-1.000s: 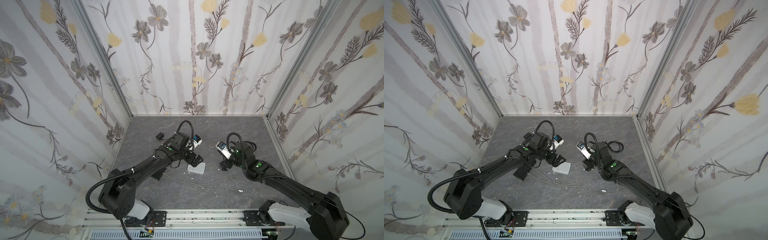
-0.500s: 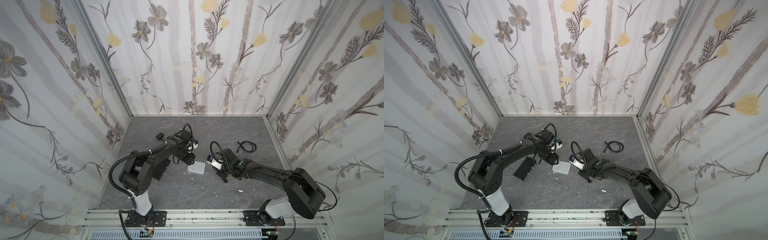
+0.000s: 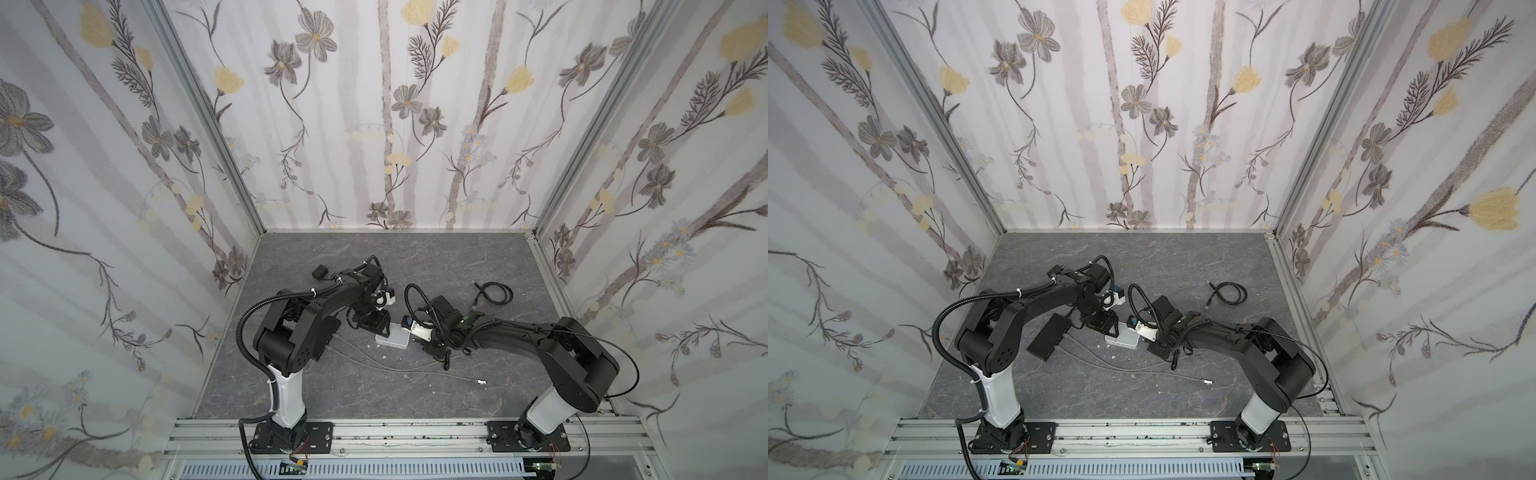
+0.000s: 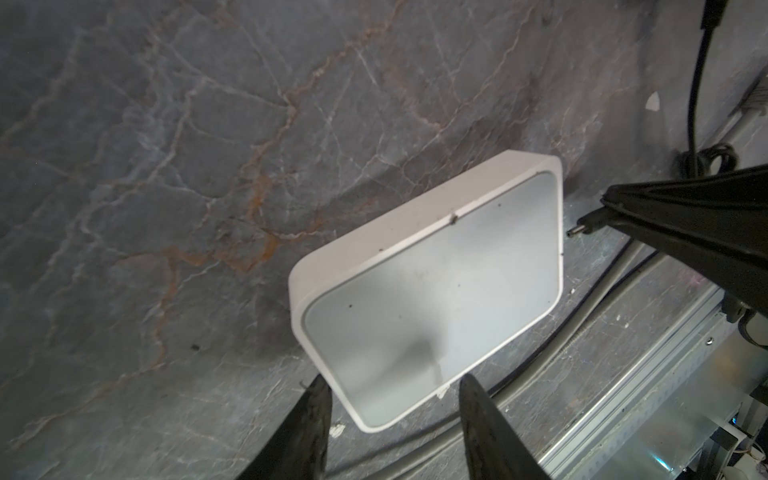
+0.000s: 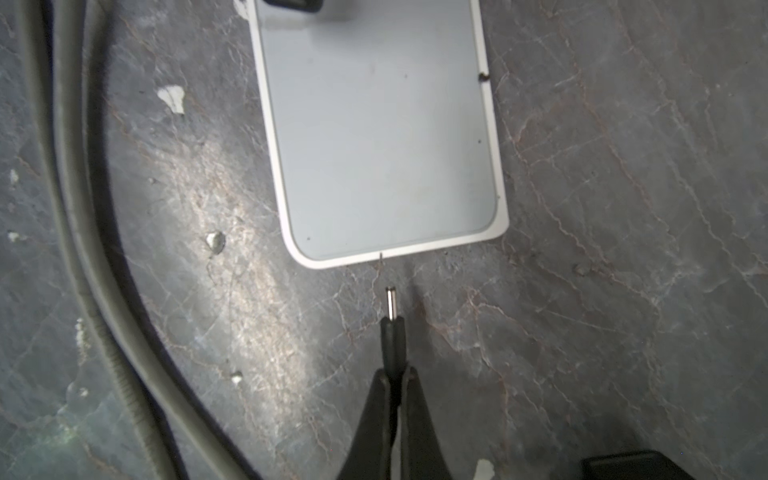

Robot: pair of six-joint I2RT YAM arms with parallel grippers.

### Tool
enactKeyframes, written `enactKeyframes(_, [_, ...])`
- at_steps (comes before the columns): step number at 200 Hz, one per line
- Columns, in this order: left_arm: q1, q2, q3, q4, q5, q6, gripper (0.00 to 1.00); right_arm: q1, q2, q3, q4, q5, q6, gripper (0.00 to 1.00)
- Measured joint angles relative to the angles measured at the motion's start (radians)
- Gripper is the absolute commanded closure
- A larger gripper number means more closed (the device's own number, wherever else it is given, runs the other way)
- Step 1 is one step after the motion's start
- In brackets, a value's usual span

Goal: Insert the plug into the switch port

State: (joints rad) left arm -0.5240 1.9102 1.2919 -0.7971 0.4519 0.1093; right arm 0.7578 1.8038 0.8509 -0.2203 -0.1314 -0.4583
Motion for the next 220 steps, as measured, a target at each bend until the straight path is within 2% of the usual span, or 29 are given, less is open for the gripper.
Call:
enactKeyframes(101, [0.015, 0.041, 0.015, -0.011, 0.016, -0.004, 0.55, -0.001, 0.063, 0.061, -0.011, 0.013, -0.087, 1.0])
enactKeyframes(121, [0.02, 0.046, 0.015, -0.01, 0.031, -0.004, 0.62, -0.001, 0.074, 0.072, -0.012, 0.02, -0.101, 1.0])
enactKeyframes(144, [0.031, 0.058, 0.017, -0.016, 0.065, -0.003, 0.66, -0.002, 0.08, 0.085, -0.027, 0.034, -0.112, 1.0])
enactKeyframes(220, [0.053, 0.08, 0.026, -0.027, 0.116, -0.003, 0.67, -0.003, 0.064, 0.105, -0.056, 0.039, -0.126, 1.0])
